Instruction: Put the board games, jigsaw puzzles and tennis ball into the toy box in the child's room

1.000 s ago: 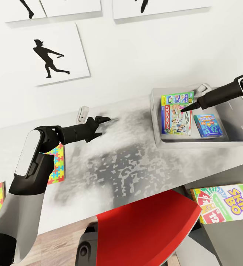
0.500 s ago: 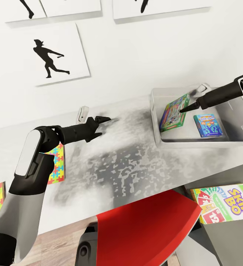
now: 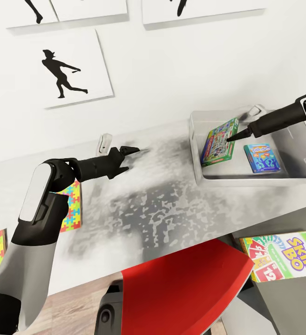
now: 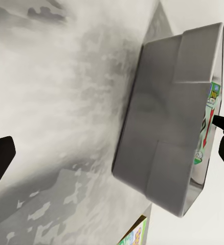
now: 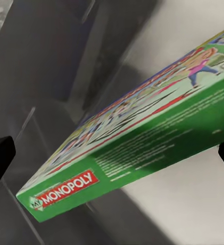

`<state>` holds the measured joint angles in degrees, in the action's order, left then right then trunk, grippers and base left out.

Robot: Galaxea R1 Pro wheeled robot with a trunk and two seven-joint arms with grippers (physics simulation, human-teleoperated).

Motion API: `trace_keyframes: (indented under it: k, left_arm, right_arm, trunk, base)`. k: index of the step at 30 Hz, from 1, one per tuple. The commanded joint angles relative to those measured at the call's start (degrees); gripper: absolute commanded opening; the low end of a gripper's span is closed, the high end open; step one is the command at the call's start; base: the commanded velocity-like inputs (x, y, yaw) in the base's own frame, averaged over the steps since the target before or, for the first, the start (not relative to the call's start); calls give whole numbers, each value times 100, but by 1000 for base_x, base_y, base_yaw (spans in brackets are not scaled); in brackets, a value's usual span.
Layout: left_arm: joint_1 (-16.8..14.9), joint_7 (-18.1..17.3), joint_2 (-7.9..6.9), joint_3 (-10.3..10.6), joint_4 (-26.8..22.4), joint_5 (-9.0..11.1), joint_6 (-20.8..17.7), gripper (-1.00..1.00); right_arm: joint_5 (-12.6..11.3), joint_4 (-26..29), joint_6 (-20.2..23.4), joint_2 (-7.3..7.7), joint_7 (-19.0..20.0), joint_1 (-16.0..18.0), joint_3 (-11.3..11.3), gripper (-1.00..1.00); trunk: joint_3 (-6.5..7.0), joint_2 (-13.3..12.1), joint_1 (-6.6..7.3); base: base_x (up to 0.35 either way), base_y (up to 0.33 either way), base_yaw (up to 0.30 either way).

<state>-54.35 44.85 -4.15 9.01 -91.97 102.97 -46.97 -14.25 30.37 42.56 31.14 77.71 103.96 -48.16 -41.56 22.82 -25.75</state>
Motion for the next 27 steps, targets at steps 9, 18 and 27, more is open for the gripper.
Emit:
trace_keyframes:
  k: [9,18,27]
  left_arm:
    - [-6,59,1,8,-5,57,9,100]
    - [-6,59,1,12,-5,57,10,100]
    - [-6,59,0,36,-5,57,11,100]
  right_arm:
    - [-37,119,61,361,10,49,94,100]
    - [-31,160,62,752,2,72,448,100]
    - [-31,171,60,1158,4,92,562,100]
  trunk:
    - [-8,9,-4]
    - [-8,9,-4]
    - [-8,9,-4]
  base:
    - [0,0,0]
    - [0,0,0]
    - [0,0,0]
